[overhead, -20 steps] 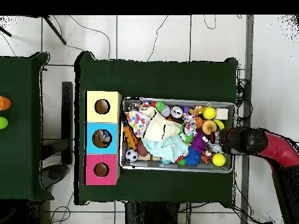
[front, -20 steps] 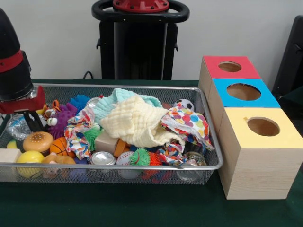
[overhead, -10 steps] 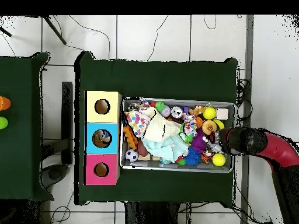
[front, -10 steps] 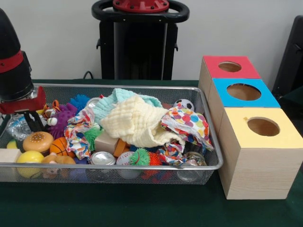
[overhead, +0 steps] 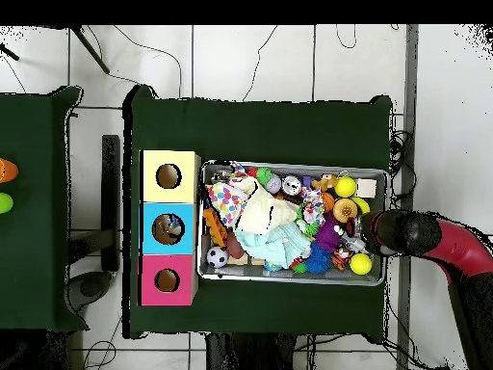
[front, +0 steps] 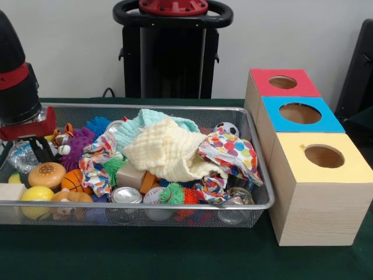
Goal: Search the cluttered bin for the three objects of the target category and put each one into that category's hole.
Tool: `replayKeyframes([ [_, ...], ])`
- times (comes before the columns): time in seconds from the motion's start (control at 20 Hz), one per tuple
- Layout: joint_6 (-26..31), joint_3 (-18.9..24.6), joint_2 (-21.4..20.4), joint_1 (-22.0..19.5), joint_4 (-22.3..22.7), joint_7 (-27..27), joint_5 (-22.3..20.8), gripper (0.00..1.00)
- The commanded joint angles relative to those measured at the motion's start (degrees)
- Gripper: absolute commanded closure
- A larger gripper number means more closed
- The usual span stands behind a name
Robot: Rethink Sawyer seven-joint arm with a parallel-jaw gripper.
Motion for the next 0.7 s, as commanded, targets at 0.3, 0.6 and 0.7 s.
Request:
replayKeyframes([
  [0.3, 3.5, -3.7, -1.4, 1.3, 3.0, -7.4, -1.9, 1.00],
  [0.6, 5.2, -4.5, -2.7, 2.4, 2.9, -7.1, -1.5, 1.00],
  [0.7, 6.1, -4.9, -3.0, 2.8, 2.7, -7.0, -1.3, 1.00],
])
